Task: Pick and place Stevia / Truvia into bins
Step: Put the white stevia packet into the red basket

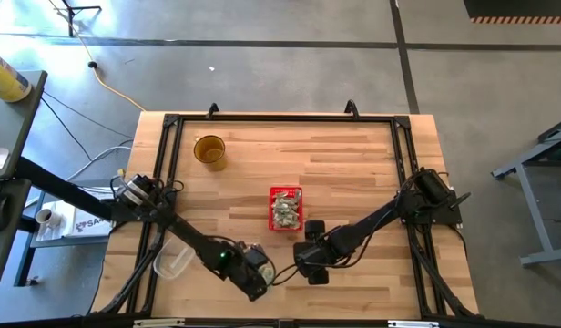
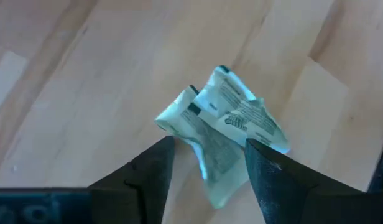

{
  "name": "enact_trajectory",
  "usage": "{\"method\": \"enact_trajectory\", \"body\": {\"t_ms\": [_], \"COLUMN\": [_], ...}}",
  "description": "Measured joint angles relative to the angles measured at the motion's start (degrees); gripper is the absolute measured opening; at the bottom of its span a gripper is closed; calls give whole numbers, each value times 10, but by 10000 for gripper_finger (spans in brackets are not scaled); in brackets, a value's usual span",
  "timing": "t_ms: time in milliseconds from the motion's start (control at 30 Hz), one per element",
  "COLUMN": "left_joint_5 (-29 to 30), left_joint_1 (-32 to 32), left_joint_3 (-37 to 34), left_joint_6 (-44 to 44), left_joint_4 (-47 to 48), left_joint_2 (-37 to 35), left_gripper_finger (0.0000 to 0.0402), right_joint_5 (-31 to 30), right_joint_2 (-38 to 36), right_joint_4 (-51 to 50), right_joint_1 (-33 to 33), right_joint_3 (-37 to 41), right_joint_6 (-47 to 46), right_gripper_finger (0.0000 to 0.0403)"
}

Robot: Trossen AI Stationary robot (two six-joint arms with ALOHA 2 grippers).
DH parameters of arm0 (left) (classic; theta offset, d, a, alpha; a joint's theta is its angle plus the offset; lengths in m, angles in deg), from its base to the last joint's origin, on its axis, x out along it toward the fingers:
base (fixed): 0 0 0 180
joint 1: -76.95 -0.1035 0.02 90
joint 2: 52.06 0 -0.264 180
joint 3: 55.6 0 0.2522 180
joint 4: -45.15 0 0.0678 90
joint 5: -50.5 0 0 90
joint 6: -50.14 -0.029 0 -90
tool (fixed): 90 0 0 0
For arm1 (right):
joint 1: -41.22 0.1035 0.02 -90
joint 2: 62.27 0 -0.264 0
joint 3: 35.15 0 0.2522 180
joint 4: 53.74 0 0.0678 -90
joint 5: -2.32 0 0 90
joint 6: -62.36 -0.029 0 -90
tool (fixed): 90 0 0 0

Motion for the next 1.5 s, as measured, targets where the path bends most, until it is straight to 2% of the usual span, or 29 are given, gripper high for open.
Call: {"method": "enact_trajectory", "body": {"t_ms": [100,167,367,400,500,567,733,867,967,1067,1133,1267,1333,1433,1500], "left_joint_5": [2,9,-33,-40,-44,-25,41,58,44,40,34,44,22,-59,-64], "left_joint_1": [0,0,-30,-36,-61,-83,-131,-179,-219,-249,-264,-279,-277,-251,-214], "left_joint_3": [1,1,13,19,41,60,146,162,152,128,117,114,114,114,114], "left_joint_6": [-11,-48,-162,-175,-233,-283,-393,-486,-545,-566,-586,-595,-566,-505,-448], "left_joint_4": [28,40,77,87,138,197,313,303,243,183,144,159,190,233,253], "left_joint_2": [3,4,5,4,-10,-22,-62,-65,-64,-61,-62,-66,-80,-115,-141], "left_gripper_finger": [206,173,30,22,34,41,21,38,69,94,111,147,165,184,192], "right_joint_5": [0,0,-6,-6,-8,-16,-32,-83,-119,-125,-124,-126,-127,-120,-104], "right_joint_2": [0,0,0,0,0,0,-5,-14,-19,-19,-20,-20,-20,-20,-20], "right_joint_4": [-1,-1,-5,-8,-19,-31,-73,-83,-88,-77,-55,6,48,110,145], "right_joint_1": [0,0,-3,-4,-5,-4,27,66,92,109,113,113,109,102,95], "right_joint_3": [0,0,0,0,0,0,-2,-1,-2,-1,-1,-1,-1,-1,-1], "right_joint_6": [-1,-1,-18,-25,-50,-74,-174,-258,-312,-326,-320,-260,-200,-88,-6], "right_gripper_finger": [320,320,320,320,320,320,320,320,320,320,320,320,320,320,320]}}
